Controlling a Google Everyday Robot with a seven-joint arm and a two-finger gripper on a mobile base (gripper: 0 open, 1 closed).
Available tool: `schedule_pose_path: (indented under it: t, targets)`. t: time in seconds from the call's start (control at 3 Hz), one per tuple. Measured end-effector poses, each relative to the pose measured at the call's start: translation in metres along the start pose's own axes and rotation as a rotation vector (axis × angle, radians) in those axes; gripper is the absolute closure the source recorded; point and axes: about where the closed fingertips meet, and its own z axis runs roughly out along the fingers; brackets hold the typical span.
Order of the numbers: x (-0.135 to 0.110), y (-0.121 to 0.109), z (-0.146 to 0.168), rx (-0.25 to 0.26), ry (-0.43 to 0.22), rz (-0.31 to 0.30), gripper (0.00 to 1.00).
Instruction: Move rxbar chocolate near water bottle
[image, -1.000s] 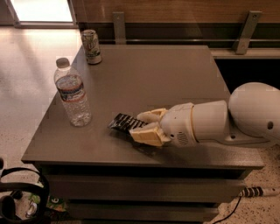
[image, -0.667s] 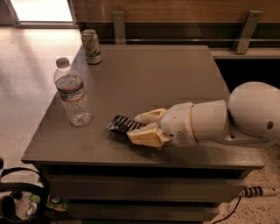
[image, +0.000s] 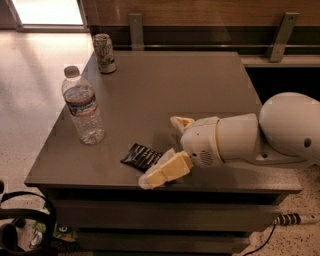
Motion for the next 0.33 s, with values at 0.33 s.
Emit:
schedule_pose_path:
  t: [0.33]
  targets:
    - [0.0, 0.0, 0.0, 0.0, 0.0, 0.0, 0.0]
